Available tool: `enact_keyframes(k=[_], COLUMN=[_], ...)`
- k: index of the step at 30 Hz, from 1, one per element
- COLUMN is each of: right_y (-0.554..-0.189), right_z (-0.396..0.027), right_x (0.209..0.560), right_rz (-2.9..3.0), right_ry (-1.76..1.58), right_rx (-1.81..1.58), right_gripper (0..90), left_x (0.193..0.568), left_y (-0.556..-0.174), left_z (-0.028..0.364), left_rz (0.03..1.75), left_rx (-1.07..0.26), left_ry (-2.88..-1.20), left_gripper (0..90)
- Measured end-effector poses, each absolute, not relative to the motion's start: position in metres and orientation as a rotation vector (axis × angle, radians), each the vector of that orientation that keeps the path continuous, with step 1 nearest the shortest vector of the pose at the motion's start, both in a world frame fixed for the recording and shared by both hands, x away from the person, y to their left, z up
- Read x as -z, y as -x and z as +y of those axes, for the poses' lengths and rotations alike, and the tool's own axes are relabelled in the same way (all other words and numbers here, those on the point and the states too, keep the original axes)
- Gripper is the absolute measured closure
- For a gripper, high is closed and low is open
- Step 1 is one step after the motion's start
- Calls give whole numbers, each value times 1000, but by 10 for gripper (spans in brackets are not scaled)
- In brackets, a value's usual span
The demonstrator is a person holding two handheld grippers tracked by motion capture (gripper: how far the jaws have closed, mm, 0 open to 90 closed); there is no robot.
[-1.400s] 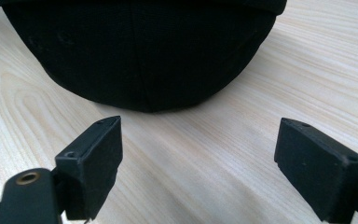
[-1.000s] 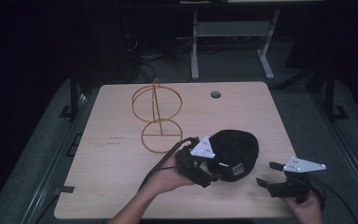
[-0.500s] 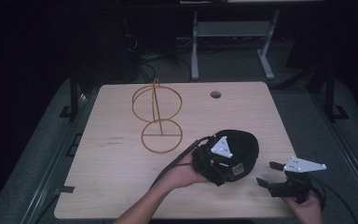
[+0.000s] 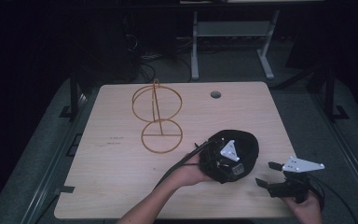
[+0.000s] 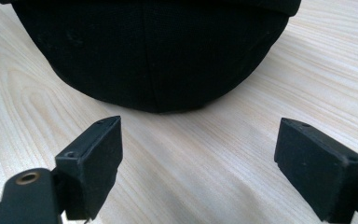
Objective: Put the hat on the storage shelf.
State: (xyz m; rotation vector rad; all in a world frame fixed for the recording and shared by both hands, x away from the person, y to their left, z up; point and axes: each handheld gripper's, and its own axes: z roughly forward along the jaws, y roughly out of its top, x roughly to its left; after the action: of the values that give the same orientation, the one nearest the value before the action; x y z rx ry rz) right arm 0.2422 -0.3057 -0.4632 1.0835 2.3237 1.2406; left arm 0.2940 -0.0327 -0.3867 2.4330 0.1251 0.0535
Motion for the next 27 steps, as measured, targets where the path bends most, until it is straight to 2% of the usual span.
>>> enact_keyframes(k=[11, 16, 27], right_y=[-243, -241, -238], right_z=[-304, -304, -296], right_x=[464, 463, 456], right_rz=[2331, 2326, 2297], right_ry=[-1075, -1070, -1051], right_rx=[-1234, -1242, -1302], right_gripper=[149, 148, 148], left_x=[377, 365, 332], left_y=[-297, -302, -321], left_z=[-37, -36, -19], left_rz=[80, 114, 225], left_rx=[-53, -64, -56], left_ry=[-2447, -2405, -2286], left_gripper=[774, 804, 809])
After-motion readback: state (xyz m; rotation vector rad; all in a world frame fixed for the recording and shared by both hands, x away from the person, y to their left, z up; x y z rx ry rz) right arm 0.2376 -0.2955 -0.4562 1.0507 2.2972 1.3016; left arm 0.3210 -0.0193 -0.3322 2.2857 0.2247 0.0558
